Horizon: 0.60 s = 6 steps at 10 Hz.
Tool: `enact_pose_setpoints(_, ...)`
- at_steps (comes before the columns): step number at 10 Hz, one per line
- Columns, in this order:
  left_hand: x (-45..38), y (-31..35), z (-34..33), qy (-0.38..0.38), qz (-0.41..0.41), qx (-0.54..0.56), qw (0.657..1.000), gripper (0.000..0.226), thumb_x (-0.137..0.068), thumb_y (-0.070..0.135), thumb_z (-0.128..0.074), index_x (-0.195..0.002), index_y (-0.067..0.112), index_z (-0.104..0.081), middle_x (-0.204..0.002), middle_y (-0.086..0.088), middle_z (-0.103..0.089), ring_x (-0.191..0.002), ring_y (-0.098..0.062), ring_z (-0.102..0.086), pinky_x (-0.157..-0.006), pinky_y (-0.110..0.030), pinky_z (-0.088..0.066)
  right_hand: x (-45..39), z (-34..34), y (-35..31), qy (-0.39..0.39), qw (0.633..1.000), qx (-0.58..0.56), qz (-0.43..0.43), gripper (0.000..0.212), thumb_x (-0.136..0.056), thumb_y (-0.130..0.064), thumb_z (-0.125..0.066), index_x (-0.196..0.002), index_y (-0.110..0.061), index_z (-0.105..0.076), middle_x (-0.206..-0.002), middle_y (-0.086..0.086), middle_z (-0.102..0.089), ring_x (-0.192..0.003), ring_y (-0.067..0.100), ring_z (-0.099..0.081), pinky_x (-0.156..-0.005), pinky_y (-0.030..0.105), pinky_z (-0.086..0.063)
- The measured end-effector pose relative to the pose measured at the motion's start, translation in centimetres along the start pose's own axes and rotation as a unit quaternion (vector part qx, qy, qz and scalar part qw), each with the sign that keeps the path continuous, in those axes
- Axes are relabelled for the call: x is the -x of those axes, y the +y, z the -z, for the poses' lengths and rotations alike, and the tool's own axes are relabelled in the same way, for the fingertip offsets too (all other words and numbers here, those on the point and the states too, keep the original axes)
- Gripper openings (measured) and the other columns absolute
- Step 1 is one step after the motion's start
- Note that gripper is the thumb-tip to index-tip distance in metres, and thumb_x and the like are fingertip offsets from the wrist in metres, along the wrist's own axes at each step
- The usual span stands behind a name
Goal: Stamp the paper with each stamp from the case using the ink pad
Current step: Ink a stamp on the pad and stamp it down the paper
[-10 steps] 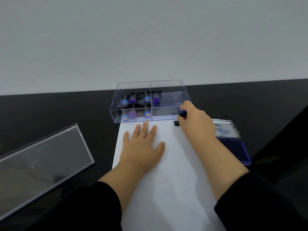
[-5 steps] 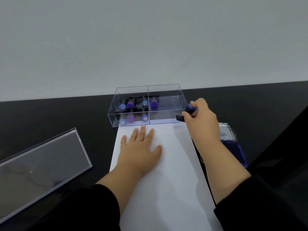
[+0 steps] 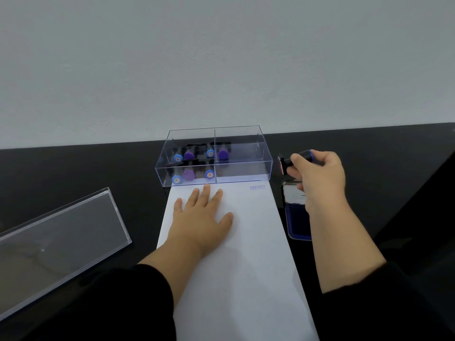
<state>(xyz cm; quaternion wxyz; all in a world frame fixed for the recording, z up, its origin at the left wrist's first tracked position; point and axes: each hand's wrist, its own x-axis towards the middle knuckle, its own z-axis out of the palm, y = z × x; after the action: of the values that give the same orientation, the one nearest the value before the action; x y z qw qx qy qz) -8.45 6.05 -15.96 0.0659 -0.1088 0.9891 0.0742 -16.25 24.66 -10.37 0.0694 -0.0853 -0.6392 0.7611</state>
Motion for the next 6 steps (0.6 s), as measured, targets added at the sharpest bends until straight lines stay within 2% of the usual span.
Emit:
enact_pose_setpoints(1, -0.03, 0.06, 0.01, 0.001, 0.001, -0.003, 1.000, 0.061, -0.097, 0.054, -0.020, -0.151, 0.035, 0.001, -0.159, 0.007, 0.013, -0.146, -0.015, 0.011, -0.116, -0.044, 0.007, 0.05, -0.07, 0.05, -0.006, 1.000, 0.003, -0.009, 0.029, -0.085, -0.010, -0.067, -0.106, -0.021, -0.050, -0.090, -0.006, -0.061, -0.070, 0.001, -0.068, -0.048, 0.012, -0.045)
enact_pose_setpoints(6, 0.02, 0.10, -0.03, 0.006, 0.002, 0.001, 1.000, 0.061, -0.097, 0.054, -0.021, -0.151, 0.035, 0.000, -0.159, 0.007, 0.012, -0.146, -0.014, 0.010, -0.116, -0.043, 0.007, 0.03, 0.07, 0.25, -0.022, 0.999, 0.029, 0.001, 0.029, -0.085, -0.011, -0.067, -0.106, -0.020, -0.050, -0.086, -0.006, -0.061, -0.074, 0.005, -0.068, -0.055, 0.017, -0.046)
